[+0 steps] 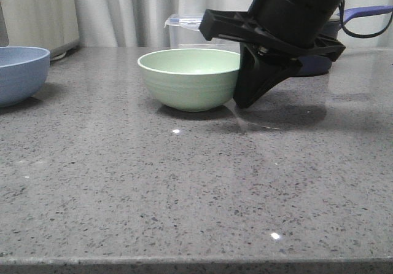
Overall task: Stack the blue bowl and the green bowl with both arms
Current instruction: 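Grasp the light blue bowl rim with the left gripper and lift it, then carry the blue bowl over the green bowl and lower it inside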
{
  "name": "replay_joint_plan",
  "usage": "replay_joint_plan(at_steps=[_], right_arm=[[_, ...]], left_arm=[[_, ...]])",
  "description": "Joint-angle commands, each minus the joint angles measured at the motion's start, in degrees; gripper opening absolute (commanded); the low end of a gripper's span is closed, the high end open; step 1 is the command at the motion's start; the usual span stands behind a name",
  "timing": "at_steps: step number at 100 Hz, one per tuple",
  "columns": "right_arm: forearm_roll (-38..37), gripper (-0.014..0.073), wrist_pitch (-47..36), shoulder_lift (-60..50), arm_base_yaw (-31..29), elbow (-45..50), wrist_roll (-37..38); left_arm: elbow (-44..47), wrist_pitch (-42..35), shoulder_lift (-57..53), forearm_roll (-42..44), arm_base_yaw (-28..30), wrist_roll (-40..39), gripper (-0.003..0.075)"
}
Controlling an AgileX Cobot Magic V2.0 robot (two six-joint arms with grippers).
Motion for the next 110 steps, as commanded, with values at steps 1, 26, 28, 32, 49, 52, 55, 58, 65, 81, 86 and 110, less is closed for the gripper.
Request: replay_joint_plan(at_steps=[1,26,28,32,49,52,55,58,65,81,86,110], right_arm=[[0.8,-0.0011,-2.2,-2.2,-0.1,-1.2,-0.7],[0.8,-0.0011,-2.2,-2.2,-0.1,-1.2,-0.7],[0.8,-0.0011,-2.2,-2.2,-0.1,-1.2,-0.7],[0.8,-0.0011,-2.2,-2.2,-0.1,-1.2,-0.7],[0.8,-0.0011,-2.2,-2.2,-0.1,-1.2,-0.7],[0.8,-0.0011,-2.2,-2.2,-0.1,-1.2,-0.7],[0.8,-0.0011,-2.2,-2.2,-0.1,-1.2,-0.7],[0.8,-0.0011,-2.2,-2.2,-0.1,-1.2,-0.7],[0.8,-0.0011,-2.2,-2.2,-0.1,-1.2,-0.7],[0.8,-0.0011,-2.2,-2.2,-0.1,-1.2,-0.7],[0.8,-0.0011,-2.2,-2.2,-0.1,-1.2,-0.7],[0.8,-0.0011,-2.2,-2.2,-0.1,-1.2,-0.7]], left_arm=[[-2.1,-0.9,-2.1,-0.6,-0.1,-0.5,-0.002],[-10.5,4.8,-2.1,-6.7,-1.9,2.3,-0.002],[-11.5,5.0,-2.1,-6.7,-2.4,2.7,-0.002],[-13.3,5.8,-1.9,-6.7,-3.4,3.2,-0.002],[-20.9,10.0,0.1,-6.7,-9.6,3.3,-0.002],[-22.2,11.1,1.0,-6.7,-10.7,3.3,-0.002],[-24.0,11.9,1.6,-6.7,-11.7,3.3,-0.002],[-25.3,12.7,2.5,-6.7,-13.0,3.3,-0.002],[-28.5,14.3,4.6,-6.7,-15.2,3.3,-0.002],[-35.1,17.9,9.1,-6.7,-20.1,3.3,-0.002],[-36.5,18.0,10.1,-6.6,-21.2,3.3,-0.002],[-39.8,19.0,13.7,-6.6,-25.5,3.3,-0.002]])
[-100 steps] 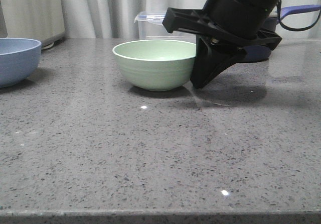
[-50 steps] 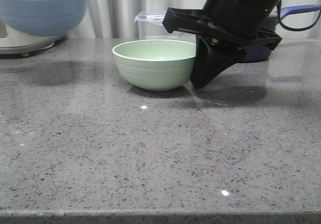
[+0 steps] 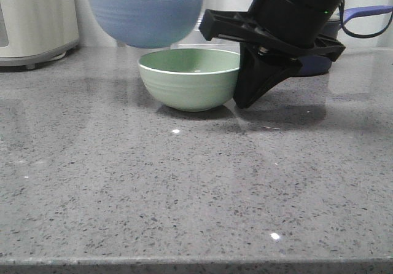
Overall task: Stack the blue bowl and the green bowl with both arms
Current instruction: 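Carry the blue bowl over the green bowl and lower it inside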
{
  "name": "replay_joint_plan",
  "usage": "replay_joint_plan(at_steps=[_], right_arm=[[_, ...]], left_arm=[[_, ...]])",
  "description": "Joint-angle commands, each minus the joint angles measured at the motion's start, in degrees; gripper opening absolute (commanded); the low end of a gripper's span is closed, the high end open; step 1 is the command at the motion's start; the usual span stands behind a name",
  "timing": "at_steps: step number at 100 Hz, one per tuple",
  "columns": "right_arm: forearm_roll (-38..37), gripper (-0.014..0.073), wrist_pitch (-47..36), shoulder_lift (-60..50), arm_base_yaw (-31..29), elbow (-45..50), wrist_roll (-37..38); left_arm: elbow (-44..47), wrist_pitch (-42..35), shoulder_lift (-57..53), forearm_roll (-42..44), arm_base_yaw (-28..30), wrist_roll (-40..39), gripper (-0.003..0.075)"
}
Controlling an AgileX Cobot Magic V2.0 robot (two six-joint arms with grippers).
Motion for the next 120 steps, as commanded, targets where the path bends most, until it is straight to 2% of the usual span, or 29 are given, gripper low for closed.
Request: replay_joint_plan(at_steps=[1,30,62,108,115,120], right_arm=[[0.8,-0.0011,-2.2,-2.2,-0.1,-1.2,-0.7],[0.8,-0.0011,-2.5,-2.2,-0.1,-1.2,-0.7],[0.8,-0.0011,-2.7,-2.2,-0.1,-1.2,-0.7],[0.8,-0.0011,-3.0,-2.2,-0.1,-1.2,-0.7],[0.8,-0.0011,-3.2,-2.2,-0.1,-1.2,-0.7],[0.8,-0.0011,-3.3,-2.2,-0.1,-1.2,-0.7]], left_arm=[[-2.7,-1.6,-1.8,-0.9,-1.6,-0.1,-0.002],[-2.9,-2.4,-0.2,-2.0,-4.8,-0.1,-0.002],[-2.9,-4.1,0.5,-6.2,-4.9,-0.1,-0.002],[-2.9,-3.1,1.6,-6.9,-4.9,-0.1,-0.002],[-2.9,-2.7,1.6,-6.9,-4.9,-0.1,-0.001],[-2.9,-2.4,1.6,-6.9,-4.9,-0.1,0.0026]])
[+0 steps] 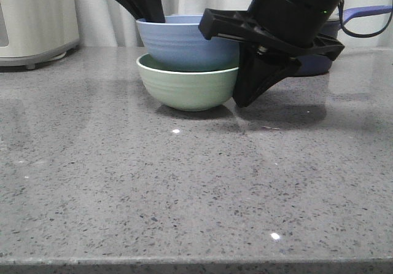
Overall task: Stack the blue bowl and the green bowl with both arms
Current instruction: 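Carry the blue bowl over the green bowl and lower it inside, then open the left gripper and raise both grippers away from the bowls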
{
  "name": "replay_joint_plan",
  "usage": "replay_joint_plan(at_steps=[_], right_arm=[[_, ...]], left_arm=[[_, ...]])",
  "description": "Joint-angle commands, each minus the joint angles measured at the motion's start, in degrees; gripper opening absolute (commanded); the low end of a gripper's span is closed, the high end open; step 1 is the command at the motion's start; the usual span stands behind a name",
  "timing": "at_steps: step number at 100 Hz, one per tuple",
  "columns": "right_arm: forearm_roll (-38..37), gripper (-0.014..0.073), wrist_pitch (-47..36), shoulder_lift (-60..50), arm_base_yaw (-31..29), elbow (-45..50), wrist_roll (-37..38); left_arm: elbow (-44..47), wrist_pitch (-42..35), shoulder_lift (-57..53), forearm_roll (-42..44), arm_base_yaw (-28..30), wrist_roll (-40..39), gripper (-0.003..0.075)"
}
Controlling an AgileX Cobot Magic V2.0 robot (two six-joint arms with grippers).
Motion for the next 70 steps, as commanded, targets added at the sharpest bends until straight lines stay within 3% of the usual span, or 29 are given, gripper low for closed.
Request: replay_joint_plan(at_steps=[1,17,26,70], right_arm=[[0.8,-0.0011,-2.7,-2.2,-0.1,-1.2,-0.7],[0.8,-0.0011,-2.7,-2.2,-0.1,-1.2,-0.7],[0.8,-0.0011,-2.6,-2.2,-0.1,-1.2,-0.7],[0.7,-0.0011,-0.5,-3.3,-0.2,-1.1,-0.7]], left_arm=[[-2.0,-0.9,-3.2,-1.8,-0.4,-0.2,0.0032],[-2.0,-0.5,-3.2,-1.8,-0.4,-0.2,0.0197],[-2.0,-0.1,-3.2,-1.8,-0.4,-0.2,0.0246],[-1.9,-0.9,-6.1,2.7,-0.4,-0.4,0.0248]])
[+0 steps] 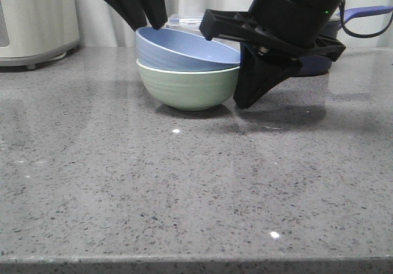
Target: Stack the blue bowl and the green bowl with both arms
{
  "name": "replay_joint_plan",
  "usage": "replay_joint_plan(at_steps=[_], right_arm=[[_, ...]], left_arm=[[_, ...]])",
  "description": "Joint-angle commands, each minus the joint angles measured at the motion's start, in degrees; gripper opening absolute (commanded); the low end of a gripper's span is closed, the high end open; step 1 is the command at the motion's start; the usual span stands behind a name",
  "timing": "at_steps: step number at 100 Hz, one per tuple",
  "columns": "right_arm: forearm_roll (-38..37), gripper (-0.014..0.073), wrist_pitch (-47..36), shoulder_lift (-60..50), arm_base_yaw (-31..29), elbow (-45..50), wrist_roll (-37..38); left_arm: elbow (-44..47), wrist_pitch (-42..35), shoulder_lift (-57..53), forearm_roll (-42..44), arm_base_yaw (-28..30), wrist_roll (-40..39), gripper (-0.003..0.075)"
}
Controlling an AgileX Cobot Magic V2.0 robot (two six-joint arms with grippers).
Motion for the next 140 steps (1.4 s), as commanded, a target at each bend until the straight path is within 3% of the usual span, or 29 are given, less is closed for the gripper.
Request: replay_joint_plan(at_steps=[1,23,51,77,115,140], right_arm=[[0.7,-0.0011,-1.3,-3.5,-0.2,-1.1,-0.7],[-3.0,-0.0011,-2.9,-9.2,-0.4,2.2,1.4],[-6.6,-0.0011,-6.9,-22.1,-5.2,11.9,3.2],[-7.4,-0.0011,-8.9,-36.1,-9.2,19.0,3.2],[-11.1,-0.0011,-6.8,-55.1,-19.9,26.7,3.2],[-11.8,-0.0011,-5.0,-65.6,-22.0,30.7,3.2]], left_arm=[[-1.7,-2.7,-5.3,1.7,-0.4,-0.4,0.0248],[2.3,-6.8,-12.1,3.6,-0.2,-0.6,0.0248],[12.2,-12.4,-23.1,8.4,-0.2,-0.7,0.0239],[26.7,-20.6,-34.5,9.5,-0.2,-3.4,0.0239],[48.7,-28.0,-53.2,16.6,-0.2,-8.4,0.0239],[60.5,-32.9,-67.1,18.5,-0.2,-11.5,0.0239]])
